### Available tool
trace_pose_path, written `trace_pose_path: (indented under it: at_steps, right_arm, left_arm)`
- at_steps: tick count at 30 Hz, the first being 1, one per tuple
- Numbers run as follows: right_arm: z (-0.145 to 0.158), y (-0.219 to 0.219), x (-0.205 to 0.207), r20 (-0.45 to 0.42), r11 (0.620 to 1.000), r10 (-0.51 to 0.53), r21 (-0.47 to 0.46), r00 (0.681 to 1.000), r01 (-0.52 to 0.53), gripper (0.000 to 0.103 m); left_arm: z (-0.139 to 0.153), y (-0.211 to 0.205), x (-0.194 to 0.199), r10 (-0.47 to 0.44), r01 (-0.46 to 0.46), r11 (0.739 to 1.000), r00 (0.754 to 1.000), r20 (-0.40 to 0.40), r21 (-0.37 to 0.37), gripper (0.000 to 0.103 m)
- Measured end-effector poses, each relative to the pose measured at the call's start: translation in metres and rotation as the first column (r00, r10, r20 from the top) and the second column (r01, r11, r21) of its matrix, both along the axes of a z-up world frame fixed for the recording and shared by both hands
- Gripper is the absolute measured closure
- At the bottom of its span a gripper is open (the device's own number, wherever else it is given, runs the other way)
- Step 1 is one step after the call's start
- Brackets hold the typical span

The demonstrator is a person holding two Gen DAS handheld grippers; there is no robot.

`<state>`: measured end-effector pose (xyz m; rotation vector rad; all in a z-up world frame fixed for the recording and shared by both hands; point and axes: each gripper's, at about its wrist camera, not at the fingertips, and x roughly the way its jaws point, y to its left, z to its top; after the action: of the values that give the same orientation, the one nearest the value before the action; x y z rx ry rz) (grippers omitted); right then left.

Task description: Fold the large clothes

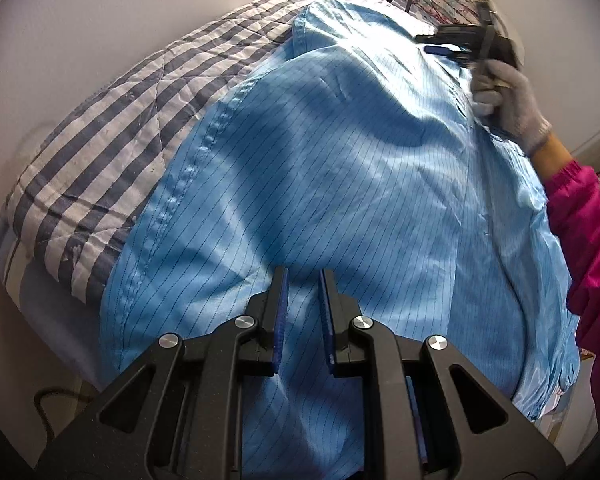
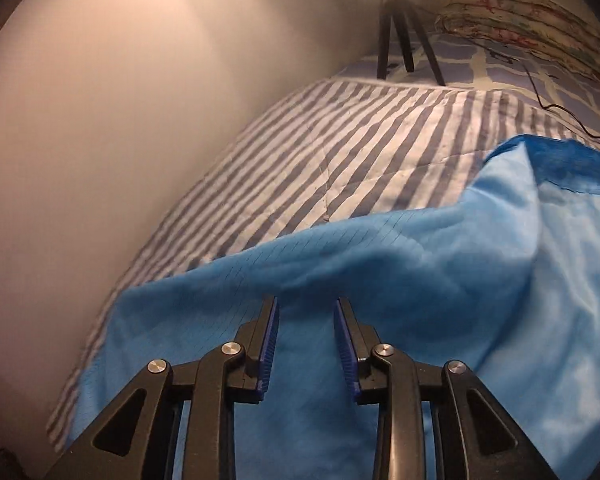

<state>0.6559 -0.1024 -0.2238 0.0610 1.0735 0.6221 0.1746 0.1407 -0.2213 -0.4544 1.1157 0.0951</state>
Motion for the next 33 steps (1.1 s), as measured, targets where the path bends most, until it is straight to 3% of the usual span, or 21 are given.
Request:
trace_pose_path:
  at_steps: [2, 4, 7, 10, 13, 17, 20, 21, 24, 27, 30, 33]
  right_arm:
    - [-0.012, 0.01, 0.001, 0.011, 0.997, -0.036, -0.062, 0.999, 0.037, 0.077]
    - [-0.013, 0.014, 0.007, 0.024, 0.995, -0.071, -0.062, 0.997, 0.072, 0.077]
    - [-0.001, 0.009, 0.007, 0.006, 0.992, -0.116, -0.044, 0.993, 0.116, 0.073]
    - [0.026, -0.007, -0.012, -0.004, 0.992, -0.116, 0.047, 0.993, 0.116, 0.072]
    - [0.07, -0.025, -0.051, 0.026, 0.991, -0.084, 0.104, 0.996, 0.08, 0.069]
    - [0.121, -0.042, -0.115, 0.058, 0.987, -0.034, 0.156, 0.998, 0.024, 0.068]
    - [0.145, -0.052, -0.166, 0.068, 0.98, 0.019, 0.197, 0.997, -0.032, 0.066]
    - [0.149, -0.052, -0.184, 0.068, 0.977, 0.039, 0.206, 0.997, -0.052, 0.066]
    - [0.148, -0.048, -0.232, 0.062, 0.978, 0.074, 0.19, 0.995, -0.085, 0.062]
    - [0.129, -0.038, -0.273, 0.043, 0.983, 0.103, 0.149, 0.994, -0.108, 0.062]
    - [0.098, -0.021, -0.295, 0.001, 0.987, 0.113, 0.113, 0.994, -0.113, 0.061]
    - [0.079, 0.001, -0.295, -0.042, 0.987, 0.121, 0.109, 0.992, -0.116, 0.061]
  left_arm:
    - [0.005, 0.003, -0.003, 0.012, -0.012, 1.0, 1.0, 0.011, 0.013, 0.088]
    - [0.01, 0.008, -0.009, 0.025, -0.026, 1.0, 0.999, 0.027, 0.015, 0.088]
    - [0.02, 0.022, -0.026, 0.068, -0.068, 0.998, 0.995, 0.067, 0.001, 0.088]
    - [0.03, 0.04, -0.043, 0.129, -0.129, 0.992, 0.986, 0.11, 0.001, 0.086]
    - [0.036, 0.059, -0.063, 0.175, -0.18, 0.983, 0.974, 0.143, 0.024, 0.056]
    - [0.031, 0.078, -0.087, 0.172, -0.174, 0.985, 0.973, 0.154, -0.004, 0.053]
    - [0.023, 0.083, -0.096, 0.158, -0.148, 0.986, 0.975, 0.155, -0.076, 0.053]
    - [0.022, 0.081, -0.097, 0.144, -0.136, 0.989, 0.978, 0.153, -0.064, 0.053]
    - [0.02, 0.07, -0.092, 0.089, -0.089, 0.996, 0.986, 0.144, -0.008, 0.053]
    - [0.014, 0.06, -0.087, 0.051, -0.054, 0.998, 0.992, 0.116, 0.023, 0.053]
    - [0.011, 0.055, -0.086, 0.036, -0.04, 0.998, 0.994, 0.1, 0.046, 0.073]
    - [0.018, 0.048, -0.088, 0.02, -0.028, 0.997, 0.992, 0.121, 0.066, 0.074]
